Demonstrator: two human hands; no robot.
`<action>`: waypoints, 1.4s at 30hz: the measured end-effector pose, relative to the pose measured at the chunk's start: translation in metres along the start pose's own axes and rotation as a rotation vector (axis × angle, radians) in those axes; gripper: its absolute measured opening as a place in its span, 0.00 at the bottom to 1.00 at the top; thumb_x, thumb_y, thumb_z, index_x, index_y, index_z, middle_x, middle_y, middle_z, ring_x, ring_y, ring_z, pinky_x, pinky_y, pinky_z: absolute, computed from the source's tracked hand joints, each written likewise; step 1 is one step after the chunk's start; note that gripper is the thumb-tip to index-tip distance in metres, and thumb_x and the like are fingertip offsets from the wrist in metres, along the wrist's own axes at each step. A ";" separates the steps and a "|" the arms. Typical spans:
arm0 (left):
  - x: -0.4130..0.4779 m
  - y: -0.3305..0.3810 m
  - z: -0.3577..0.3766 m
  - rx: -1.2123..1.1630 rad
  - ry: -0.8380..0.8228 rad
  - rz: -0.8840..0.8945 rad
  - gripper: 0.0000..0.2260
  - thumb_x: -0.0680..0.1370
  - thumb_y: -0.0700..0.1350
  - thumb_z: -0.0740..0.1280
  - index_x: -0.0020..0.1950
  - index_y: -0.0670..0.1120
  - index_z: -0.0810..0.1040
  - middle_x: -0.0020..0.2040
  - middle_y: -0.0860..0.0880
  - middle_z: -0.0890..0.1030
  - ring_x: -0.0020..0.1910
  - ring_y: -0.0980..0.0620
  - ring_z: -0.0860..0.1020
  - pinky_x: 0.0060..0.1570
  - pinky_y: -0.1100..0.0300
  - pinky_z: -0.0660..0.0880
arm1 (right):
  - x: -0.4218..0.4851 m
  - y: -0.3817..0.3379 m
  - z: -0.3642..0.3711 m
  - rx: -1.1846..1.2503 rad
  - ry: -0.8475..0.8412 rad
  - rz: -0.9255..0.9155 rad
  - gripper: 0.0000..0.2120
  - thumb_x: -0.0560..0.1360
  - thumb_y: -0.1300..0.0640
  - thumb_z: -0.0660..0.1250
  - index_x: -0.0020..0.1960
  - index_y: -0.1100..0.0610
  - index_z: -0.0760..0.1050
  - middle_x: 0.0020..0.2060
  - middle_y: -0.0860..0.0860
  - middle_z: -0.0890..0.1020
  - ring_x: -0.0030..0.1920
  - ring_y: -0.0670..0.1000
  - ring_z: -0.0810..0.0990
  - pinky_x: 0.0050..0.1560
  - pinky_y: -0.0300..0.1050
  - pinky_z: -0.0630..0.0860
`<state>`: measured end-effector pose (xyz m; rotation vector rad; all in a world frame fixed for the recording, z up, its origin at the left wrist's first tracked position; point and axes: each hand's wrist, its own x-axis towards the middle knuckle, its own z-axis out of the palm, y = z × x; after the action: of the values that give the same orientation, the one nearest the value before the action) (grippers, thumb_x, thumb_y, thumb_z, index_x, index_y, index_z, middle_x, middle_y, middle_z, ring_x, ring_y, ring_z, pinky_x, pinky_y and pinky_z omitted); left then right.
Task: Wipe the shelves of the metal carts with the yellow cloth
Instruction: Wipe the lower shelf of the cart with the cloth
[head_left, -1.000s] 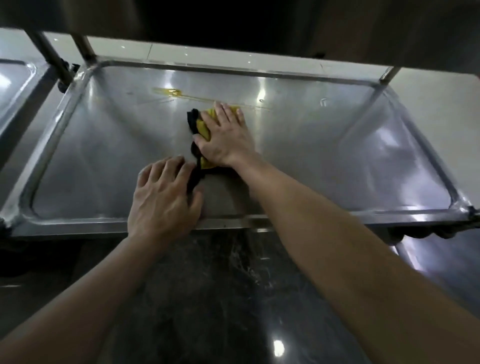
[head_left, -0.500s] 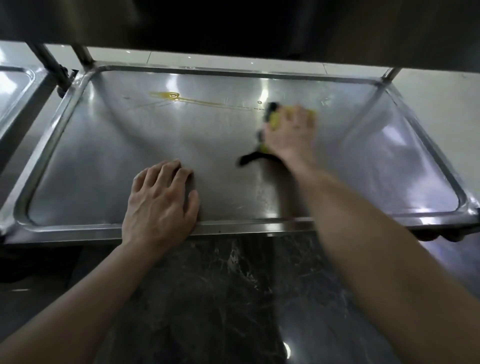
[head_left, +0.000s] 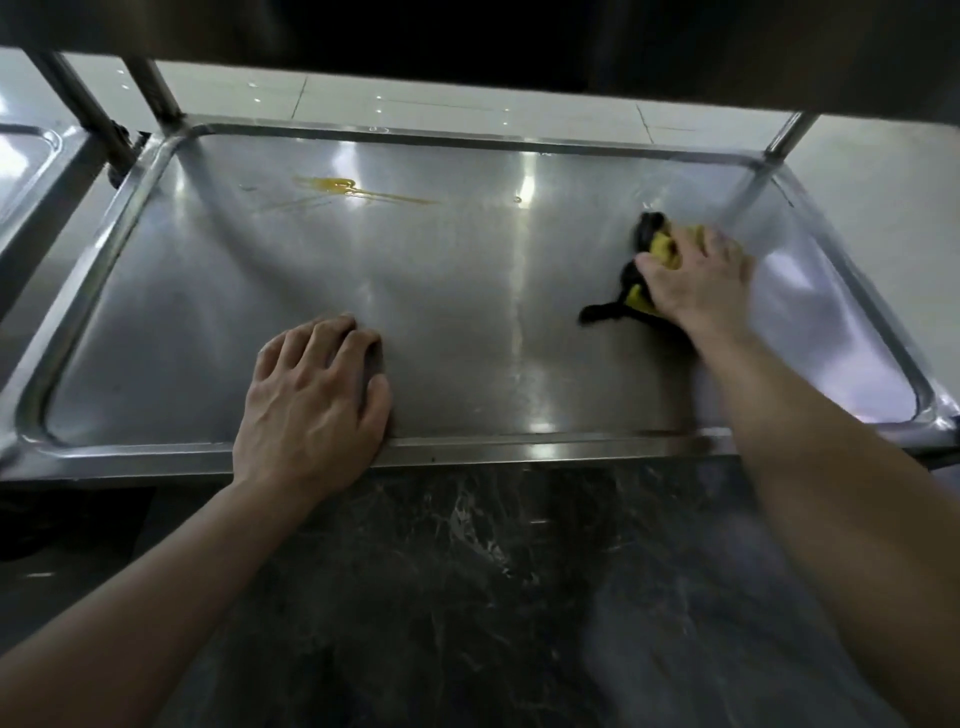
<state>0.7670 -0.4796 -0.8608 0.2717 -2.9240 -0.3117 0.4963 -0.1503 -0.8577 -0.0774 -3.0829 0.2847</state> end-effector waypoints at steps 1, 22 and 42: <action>0.000 0.000 0.000 0.000 0.004 -0.001 0.20 0.84 0.57 0.57 0.72 0.50 0.75 0.74 0.48 0.74 0.74 0.43 0.70 0.78 0.42 0.64 | 0.001 0.014 -0.003 -0.008 0.015 0.068 0.39 0.75 0.30 0.52 0.81 0.47 0.67 0.83 0.58 0.62 0.83 0.60 0.58 0.83 0.62 0.50; 0.005 -0.005 -0.002 -0.047 -0.108 0.004 0.27 0.81 0.65 0.55 0.74 0.52 0.70 0.76 0.49 0.69 0.76 0.43 0.64 0.80 0.42 0.58 | -0.047 0.024 -0.012 -0.011 -0.100 0.009 0.42 0.76 0.28 0.48 0.86 0.44 0.56 0.87 0.55 0.49 0.86 0.57 0.46 0.84 0.61 0.41; -0.013 -0.087 -0.021 0.037 -0.085 0.059 0.31 0.82 0.67 0.52 0.79 0.53 0.67 0.81 0.47 0.66 0.83 0.45 0.60 0.84 0.43 0.53 | -0.108 -0.007 -0.006 -0.144 -0.078 -0.052 0.42 0.78 0.28 0.49 0.84 0.53 0.60 0.86 0.60 0.51 0.86 0.60 0.46 0.84 0.65 0.43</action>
<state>0.7980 -0.5642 -0.8626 0.1812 -3.0176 -0.2665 0.6038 -0.1613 -0.8546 0.0092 -3.1733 0.0643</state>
